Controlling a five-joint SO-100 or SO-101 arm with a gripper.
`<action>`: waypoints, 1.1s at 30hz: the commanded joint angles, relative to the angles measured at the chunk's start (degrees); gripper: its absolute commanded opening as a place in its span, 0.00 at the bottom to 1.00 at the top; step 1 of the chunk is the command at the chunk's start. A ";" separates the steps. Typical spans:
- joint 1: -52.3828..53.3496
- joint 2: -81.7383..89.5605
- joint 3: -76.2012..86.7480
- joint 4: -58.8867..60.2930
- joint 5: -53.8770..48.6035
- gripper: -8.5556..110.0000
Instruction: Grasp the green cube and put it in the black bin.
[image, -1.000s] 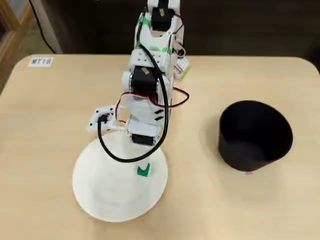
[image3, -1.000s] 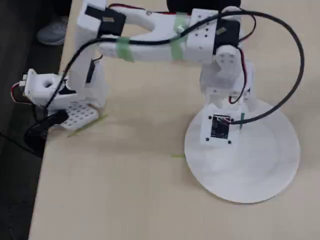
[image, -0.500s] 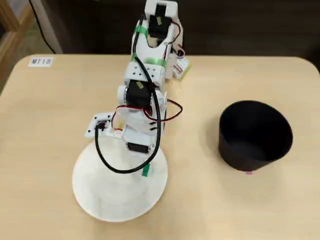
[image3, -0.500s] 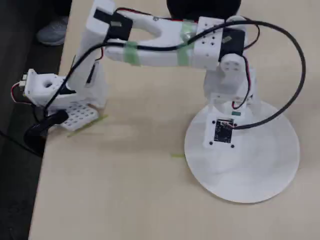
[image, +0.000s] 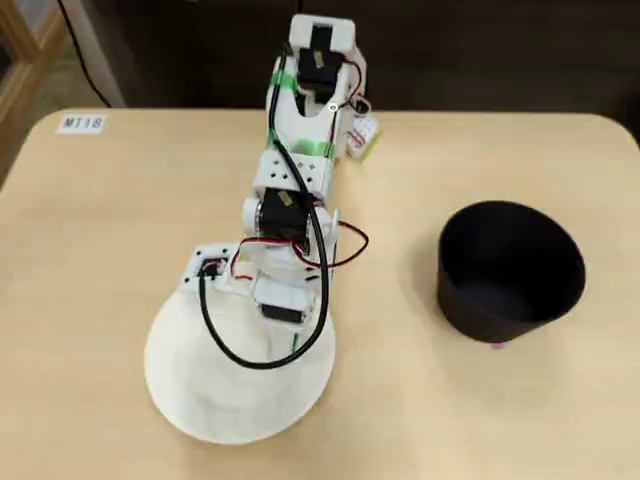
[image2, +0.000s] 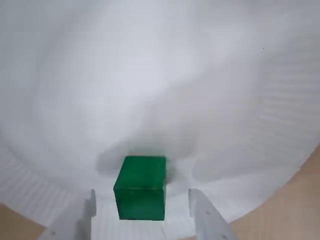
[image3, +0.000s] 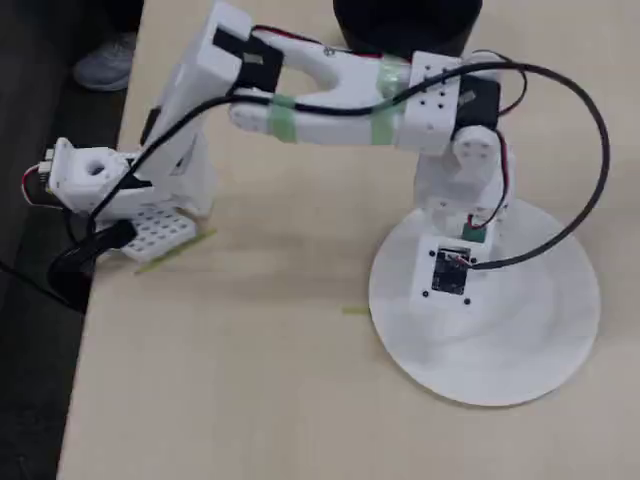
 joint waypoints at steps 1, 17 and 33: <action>-0.09 0.26 -2.64 -0.70 0.62 0.29; 0.62 -16.17 -30.06 13.54 0.79 0.07; 5.10 13.27 -33.75 23.12 0.09 0.07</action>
